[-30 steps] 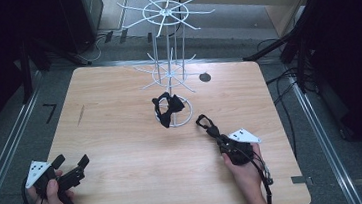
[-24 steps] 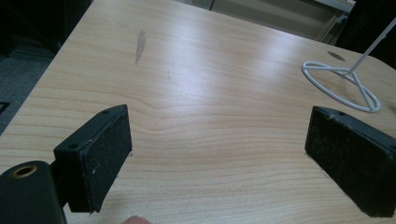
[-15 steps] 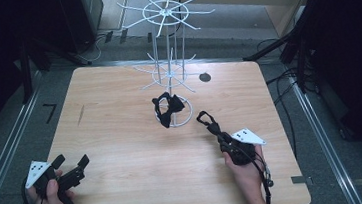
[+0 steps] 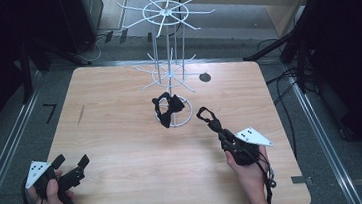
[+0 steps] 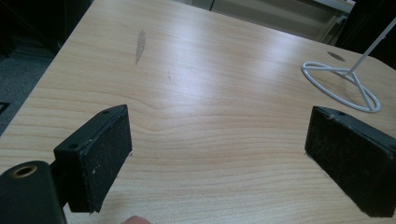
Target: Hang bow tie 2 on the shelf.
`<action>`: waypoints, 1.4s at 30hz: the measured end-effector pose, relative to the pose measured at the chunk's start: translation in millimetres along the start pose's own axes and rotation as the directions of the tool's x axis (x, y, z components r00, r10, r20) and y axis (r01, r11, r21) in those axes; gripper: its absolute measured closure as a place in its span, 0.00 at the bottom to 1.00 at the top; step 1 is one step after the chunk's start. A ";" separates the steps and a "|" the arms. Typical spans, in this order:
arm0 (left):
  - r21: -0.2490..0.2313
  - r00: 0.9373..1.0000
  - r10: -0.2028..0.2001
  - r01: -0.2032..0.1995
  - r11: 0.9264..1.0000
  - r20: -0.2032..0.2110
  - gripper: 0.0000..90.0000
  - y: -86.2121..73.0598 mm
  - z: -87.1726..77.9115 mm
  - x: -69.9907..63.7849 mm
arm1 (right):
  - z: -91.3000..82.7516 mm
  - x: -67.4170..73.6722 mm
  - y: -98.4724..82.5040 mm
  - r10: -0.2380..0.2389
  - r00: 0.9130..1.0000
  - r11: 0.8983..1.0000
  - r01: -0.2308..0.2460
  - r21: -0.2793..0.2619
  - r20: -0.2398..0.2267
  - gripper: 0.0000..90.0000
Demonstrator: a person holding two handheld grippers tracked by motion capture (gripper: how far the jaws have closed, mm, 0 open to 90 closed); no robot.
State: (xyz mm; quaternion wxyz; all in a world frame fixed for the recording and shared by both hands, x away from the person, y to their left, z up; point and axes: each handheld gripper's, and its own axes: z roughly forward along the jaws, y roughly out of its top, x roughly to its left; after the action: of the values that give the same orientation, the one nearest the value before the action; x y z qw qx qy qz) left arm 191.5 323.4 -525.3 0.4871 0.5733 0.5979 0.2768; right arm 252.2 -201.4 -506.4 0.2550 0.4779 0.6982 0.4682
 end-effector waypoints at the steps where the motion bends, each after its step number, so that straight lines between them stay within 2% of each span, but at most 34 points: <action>1: 0.000 1.000 0.001 -0.001 1.000 -0.001 0.09 0.0 0.0 0.0 | -1.5 0.2 1.0 -0.001 1.000 1.000 0.001 -0.006 -0.002 0.84; 11: 0.001 1.000 0.000 0.000 1.000 0.000 0.09 0.0 0.1 0.0 | -15.4 -0.5 12.4 0.013 1.000 0.999 -0.013 -0.043 0.000 0.84; 22: 0.003 1.000 0.002 -0.002 1.000 -0.003 0.09 0.1 0.1 -0.2 | -22.7 2.9 28.8 0.014 1.000 0.995 -0.014 -0.098 -0.005 0.84; 30: 0.004 1.000 0.004 -0.004 1.000 -0.002 0.09 0.1 0.0 -0.1 | -26.4 5.1 38.5 0.007 1.000 0.993 -0.008 -0.119 -0.004 0.84; 36: 0.005 1.000 0.006 -0.006 1.000 0.002 0.09 0.1 0.1 -0.1 | -28.5 7.2 48.7 0.005 1.000 0.989 -0.006 -0.149 -0.008 0.84; 42: 0.005 1.000 0.006 -0.006 1.000 0.001 0.09 0.1 0.0 -0.2 | -27.6 10.0 51.3 0.016 1.000 0.983 -0.017 -0.183 -0.006 0.84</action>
State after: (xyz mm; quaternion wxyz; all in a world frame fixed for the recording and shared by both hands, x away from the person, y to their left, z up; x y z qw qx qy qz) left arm 191.6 323.2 -525.2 0.4850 0.5764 0.5966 0.2768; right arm 247.9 -198.3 -447.6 0.2923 0.4571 0.6487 0.5336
